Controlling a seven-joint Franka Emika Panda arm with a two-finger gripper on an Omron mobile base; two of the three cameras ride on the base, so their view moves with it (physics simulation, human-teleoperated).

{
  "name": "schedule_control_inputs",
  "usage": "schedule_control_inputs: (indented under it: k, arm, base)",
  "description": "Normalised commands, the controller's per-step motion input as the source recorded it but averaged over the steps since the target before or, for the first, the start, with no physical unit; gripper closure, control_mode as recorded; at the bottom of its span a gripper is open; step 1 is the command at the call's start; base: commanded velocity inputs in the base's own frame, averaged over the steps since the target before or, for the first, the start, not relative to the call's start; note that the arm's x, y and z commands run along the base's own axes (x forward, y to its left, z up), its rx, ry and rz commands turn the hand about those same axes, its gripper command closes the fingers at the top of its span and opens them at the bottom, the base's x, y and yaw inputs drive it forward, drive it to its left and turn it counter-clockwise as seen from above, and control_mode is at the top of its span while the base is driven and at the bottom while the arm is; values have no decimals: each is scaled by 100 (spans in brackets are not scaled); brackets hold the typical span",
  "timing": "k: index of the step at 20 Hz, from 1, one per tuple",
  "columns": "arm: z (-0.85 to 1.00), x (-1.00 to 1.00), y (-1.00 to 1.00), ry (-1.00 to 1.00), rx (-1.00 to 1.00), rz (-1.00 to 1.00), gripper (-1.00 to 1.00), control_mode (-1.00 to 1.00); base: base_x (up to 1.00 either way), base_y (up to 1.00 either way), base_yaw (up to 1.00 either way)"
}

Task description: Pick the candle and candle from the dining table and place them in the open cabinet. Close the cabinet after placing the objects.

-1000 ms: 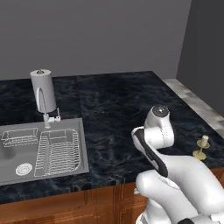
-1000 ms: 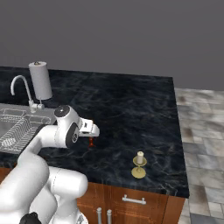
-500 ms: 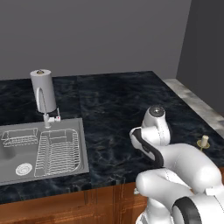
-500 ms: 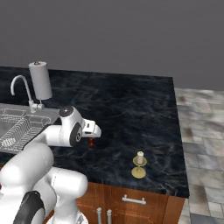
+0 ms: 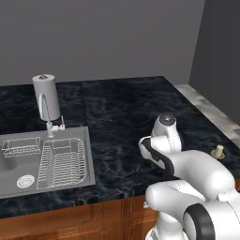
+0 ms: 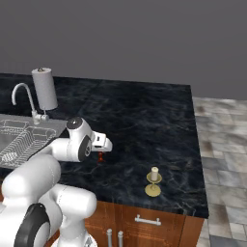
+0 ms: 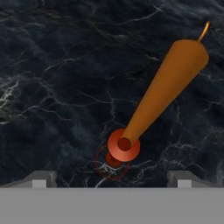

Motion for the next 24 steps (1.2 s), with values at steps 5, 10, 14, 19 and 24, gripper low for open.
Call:
schedule_control_inputs:
  k: [5,10,14,19,24]
  arm:
    - [-9,0,-2,0,0,0,-100,-100]
    - [-15,1,-3,0,1,0,-100,-100]
    - [-13,0,-3,-6,1,0,-100,-100]
    - [-15,0,-2,-9,1,0,-100,-100]
    - [-29,0,-1,-7,1,0,-100,-100]
  base:
    - [0,0,0]
    - [0,0,0]
    - [0,0,0]
    - [0,0,0]
    - [0,0,0]
